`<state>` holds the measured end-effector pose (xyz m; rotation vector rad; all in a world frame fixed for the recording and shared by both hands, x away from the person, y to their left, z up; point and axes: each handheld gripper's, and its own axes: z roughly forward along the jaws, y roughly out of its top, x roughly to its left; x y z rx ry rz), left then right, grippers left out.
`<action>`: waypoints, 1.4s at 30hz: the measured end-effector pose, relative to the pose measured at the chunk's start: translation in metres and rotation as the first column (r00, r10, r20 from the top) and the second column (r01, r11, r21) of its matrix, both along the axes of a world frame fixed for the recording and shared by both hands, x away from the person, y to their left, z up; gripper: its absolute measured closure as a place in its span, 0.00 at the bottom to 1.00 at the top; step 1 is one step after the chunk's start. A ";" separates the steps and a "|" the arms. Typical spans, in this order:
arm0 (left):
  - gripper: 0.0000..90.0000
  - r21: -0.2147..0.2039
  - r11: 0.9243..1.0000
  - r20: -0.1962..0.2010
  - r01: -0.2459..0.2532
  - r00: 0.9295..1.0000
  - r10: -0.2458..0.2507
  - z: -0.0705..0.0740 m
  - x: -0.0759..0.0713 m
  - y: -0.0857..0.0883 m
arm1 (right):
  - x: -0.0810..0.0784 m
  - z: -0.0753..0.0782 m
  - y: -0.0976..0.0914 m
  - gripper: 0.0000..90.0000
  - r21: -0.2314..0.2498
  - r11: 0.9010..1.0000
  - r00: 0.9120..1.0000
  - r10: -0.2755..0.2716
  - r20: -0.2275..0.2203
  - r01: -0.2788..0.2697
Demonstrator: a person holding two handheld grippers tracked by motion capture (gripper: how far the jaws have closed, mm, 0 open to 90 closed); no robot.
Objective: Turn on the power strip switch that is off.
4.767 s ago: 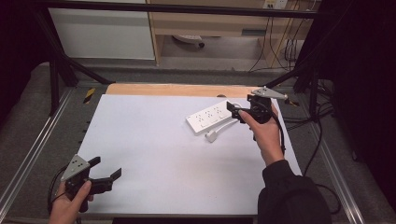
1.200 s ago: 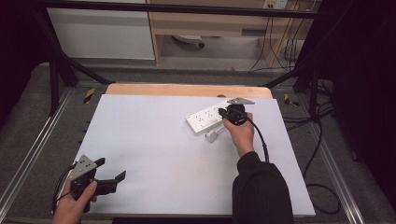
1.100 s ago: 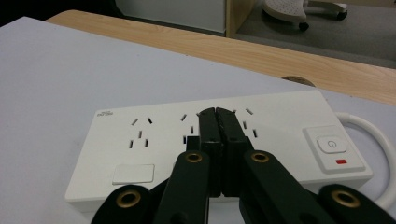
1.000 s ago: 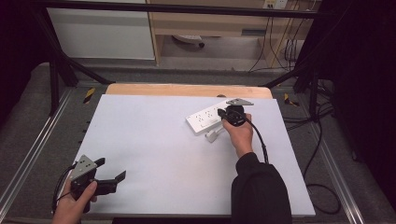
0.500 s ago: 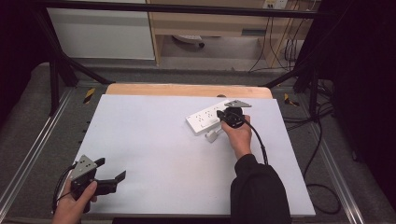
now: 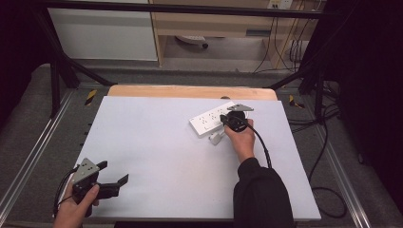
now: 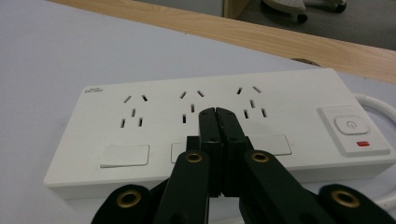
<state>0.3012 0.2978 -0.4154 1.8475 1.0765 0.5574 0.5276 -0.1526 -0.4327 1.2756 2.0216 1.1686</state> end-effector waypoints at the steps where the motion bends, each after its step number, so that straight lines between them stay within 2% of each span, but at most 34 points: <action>1: 0.06 0.000 1.000 0.000 -0.001 1.000 0.001 0.000 0.000 0.000 | 0.001 -0.001 0.000 1.00 -0.002 1.000 1.000 -0.001 0.001 0.001; 12: 0.06 -0.002 1.000 -0.001 0.003 1.000 -0.003 0.000 0.000 0.000 | 0.006 -0.007 0.000 1.00 0.003 1.000 1.000 -0.023 -0.008 0.023; 42: 0.06 0.000 1.000 -0.002 0.004 1.000 -0.004 0.000 -0.001 0.000 | 0.008 -0.013 0.001 1.00 0.020 0.999 1.000 -0.030 -0.006 0.030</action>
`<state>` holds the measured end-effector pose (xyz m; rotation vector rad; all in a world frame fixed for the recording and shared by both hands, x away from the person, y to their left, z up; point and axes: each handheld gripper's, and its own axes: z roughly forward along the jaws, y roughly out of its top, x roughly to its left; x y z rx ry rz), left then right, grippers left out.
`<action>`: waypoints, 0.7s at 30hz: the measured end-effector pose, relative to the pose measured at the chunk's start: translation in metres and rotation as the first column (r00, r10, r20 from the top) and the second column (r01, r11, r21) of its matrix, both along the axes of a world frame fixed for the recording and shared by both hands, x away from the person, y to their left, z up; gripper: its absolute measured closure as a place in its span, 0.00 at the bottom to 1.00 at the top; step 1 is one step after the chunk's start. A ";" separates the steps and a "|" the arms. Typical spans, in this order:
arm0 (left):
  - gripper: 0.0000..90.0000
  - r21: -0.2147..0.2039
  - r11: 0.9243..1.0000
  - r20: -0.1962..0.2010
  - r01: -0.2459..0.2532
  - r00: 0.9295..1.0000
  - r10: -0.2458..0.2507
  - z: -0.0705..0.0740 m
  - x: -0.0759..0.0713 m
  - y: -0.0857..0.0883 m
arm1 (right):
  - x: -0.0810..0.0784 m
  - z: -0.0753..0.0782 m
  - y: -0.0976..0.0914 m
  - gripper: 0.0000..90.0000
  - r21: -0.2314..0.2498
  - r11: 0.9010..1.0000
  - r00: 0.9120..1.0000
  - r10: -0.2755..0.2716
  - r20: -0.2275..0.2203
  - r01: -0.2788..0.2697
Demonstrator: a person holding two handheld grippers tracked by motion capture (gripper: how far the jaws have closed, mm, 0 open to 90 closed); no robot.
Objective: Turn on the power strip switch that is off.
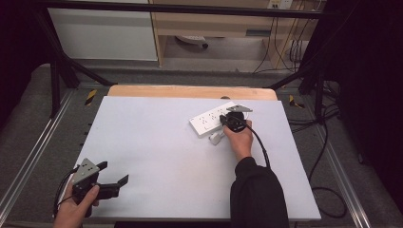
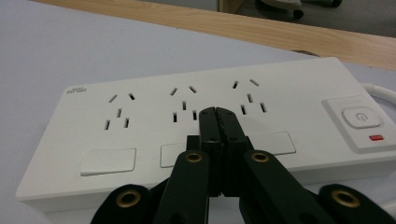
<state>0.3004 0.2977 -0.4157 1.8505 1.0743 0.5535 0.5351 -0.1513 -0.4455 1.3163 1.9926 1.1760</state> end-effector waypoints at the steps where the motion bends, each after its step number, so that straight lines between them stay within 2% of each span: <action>1: 0.06 0.000 1.000 0.000 0.001 1.000 -0.001 0.000 0.000 0.000 | 0.000 0.000 0.000 1.00 0.002 1.000 1.000 0.000 0.000 0.000; 5: 0.06 0.001 1.000 -0.001 0.001 1.000 -0.001 0.000 0.000 0.000 | 0.000 0.000 0.000 1.00 -0.002 1.000 1.000 0.003 0.002 -0.003; 6: 0.06 0.001 1.000 -0.001 0.001 1.000 -0.001 0.000 0.000 0.000 | 0.000 -0.001 -0.001 1.00 -0.023 1.000 1.000 -0.003 0.005 0.003; 7: 0.06 0.000 1.000 0.000 0.001 1.000 -0.001 0.000 0.000 0.000 | 0.000 -0.002 -0.002 1.00 -0.024 1.000 1.000 -0.011 -0.001 0.011; 9: 0.06 0.000 1.000 0.000 0.001 1.000 -0.001 0.000 0.000 0.000 | 0.000 -0.003 -0.005 1.00 0.010 1.000 1.000 -0.011 -0.005 0.011; 16: 0.06 0.002 1.000 -0.001 0.001 1.000 -0.001 0.000 0.000 0.000 | -0.001 -0.002 -0.003 1.00 -0.021 1.000 1.000 -0.008 0.004 0.008; 19: 0.06 0.002 1.000 -0.002 0.001 1.000 -0.001 0.000 0.000 0.000 | -0.002 -0.003 -0.003 1.00 -0.020 1.000 1.000 -0.010 0.006 0.010; 21: 0.06 0.003 1.000 -0.002 0.002 1.000 -0.002 0.000 0.000 0.000 | -0.003 -0.001 -0.001 1.00 -0.040 0.999 1.000 -0.008 0.005 0.008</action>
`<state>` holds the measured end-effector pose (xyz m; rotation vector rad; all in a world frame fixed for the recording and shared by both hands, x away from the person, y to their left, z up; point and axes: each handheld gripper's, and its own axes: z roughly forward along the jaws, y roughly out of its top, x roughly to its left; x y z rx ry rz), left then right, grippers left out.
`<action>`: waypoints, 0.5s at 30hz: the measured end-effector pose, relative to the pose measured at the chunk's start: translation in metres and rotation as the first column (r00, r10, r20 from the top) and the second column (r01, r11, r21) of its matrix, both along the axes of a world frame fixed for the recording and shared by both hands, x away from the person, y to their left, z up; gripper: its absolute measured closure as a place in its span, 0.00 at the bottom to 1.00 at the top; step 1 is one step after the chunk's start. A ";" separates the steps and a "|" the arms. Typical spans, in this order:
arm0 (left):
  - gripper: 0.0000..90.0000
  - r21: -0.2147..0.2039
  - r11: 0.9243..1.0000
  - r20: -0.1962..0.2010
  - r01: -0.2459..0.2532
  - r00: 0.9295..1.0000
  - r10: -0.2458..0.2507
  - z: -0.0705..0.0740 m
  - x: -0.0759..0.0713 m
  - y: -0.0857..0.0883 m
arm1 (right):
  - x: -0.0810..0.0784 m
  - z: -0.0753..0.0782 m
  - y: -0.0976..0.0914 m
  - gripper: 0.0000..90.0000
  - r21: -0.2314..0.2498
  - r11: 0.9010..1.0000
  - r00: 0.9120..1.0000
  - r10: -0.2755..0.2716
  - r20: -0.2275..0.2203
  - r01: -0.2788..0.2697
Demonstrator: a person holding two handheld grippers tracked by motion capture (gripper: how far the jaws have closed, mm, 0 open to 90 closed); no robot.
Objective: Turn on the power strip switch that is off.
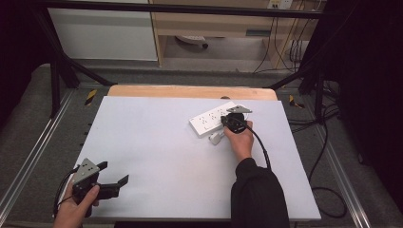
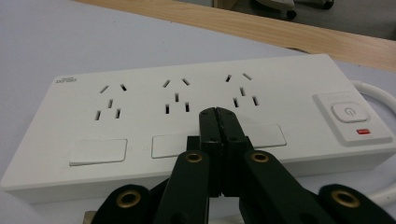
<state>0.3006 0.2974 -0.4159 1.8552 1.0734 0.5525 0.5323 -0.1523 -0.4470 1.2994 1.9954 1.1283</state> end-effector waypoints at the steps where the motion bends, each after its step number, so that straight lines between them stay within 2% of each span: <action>1: 0.06 0.000 1.000 0.000 0.000 1.000 0.000 0.000 0.000 0.000 | 0.000 0.000 0.000 1.00 -0.008 1.000 1.000 0.004 0.000 -0.004; 4: 0.06 -0.001 1.000 0.001 -0.001 1.000 0.001 0.000 0.000 0.000 | 0.001 0.001 0.000 1.00 -0.012 1.000 1.000 0.004 -0.002 -0.004; 8: 0.06 0.000 1.000 -0.001 -0.001 1.000 0.001 0.000 0.000 0.000 | 0.001 0.005 0.003 1.00 0.026 1.000 1.000 0.013 0.028 -0.014; 10: 0.06 0.000 1.000 0.000 0.000 1.000 0.000 0.000 0.000 0.000 | 0.002 0.003 0.007 1.00 -0.008 1.000 1.000 0.014 0.016 -0.014; 13: 0.06 -0.001 1.000 0.001 0.000 1.000 0.000 0.000 -0.001 0.000 | 0.002 0.000 0.006 1.00 0.009 1.000 1.000 0.014 0.021 -0.014; 15: 0.06 -0.001 1.000 0.000 0.001 1.000 -0.001 0.000 0.000 0.000 | 0.002 0.001 0.007 1.00 -0.002 1.000 1.000 0.014 0.023 -0.014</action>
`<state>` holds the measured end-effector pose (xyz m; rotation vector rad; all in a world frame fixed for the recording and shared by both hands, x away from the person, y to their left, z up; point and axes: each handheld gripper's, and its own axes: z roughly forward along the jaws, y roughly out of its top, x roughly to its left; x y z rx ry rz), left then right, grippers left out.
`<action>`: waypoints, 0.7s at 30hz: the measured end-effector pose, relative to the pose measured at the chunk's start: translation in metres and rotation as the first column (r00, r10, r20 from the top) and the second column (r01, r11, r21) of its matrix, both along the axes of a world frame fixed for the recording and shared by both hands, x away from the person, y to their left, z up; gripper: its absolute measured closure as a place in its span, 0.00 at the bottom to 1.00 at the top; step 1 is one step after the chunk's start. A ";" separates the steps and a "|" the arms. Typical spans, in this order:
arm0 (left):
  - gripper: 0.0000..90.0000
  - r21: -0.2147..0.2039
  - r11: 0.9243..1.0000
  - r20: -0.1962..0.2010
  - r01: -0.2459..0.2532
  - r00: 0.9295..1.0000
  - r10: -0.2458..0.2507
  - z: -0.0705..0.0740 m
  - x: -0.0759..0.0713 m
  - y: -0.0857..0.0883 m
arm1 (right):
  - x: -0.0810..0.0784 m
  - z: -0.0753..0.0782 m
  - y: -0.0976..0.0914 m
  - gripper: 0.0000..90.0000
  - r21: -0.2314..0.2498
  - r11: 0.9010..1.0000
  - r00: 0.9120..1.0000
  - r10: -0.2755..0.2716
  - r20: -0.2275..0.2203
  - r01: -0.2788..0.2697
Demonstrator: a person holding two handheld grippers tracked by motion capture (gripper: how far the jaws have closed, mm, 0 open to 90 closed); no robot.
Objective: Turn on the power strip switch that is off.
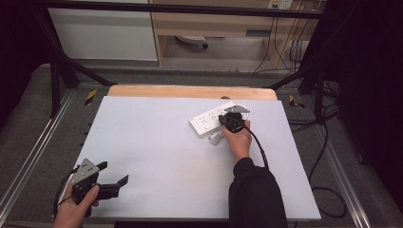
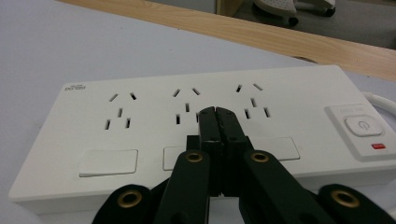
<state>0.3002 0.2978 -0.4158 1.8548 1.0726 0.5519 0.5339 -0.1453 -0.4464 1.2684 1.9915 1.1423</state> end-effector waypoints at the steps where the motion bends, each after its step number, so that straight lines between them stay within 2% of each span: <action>1: 0.06 0.000 1.000 0.000 0.000 1.000 0.000 0.000 0.000 0.000 | 0.000 0.000 0.000 1.00 -0.001 1.000 1.000 0.001 0.000 -0.001; 5: 0.06 0.000 1.000 0.001 0.000 1.000 0.000 0.000 0.000 0.000 | 0.000 -0.002 -0.001 1.00 -0.009 1.000 1.000 0.000 -0.004 0.000; 7: 0.06 0.000 1.000 0.000 -0.001 1.000 0.001 0.000 0.000 0.000 | -0.001 -0.003 -0.002 1.00 0.013 1.000 1.000 -0.003 0.000 0.003; 15: 0.06 -0.001 1.000 0.002 -0.001 1.000 0.001 0.000 0.000 0.000 | 0.000 -0.003 0.000 1.00 0.010 1.000 1.000 0.016 -0.002 -0.016; 21: 0.06 0.003 1.000 0.005 -0.005 1.000 0.005 0.000 0.000 0.001 | -0.001 -0.003 0.004 1.00 0.032 0.999 1.000 0.019 0.004 -0.019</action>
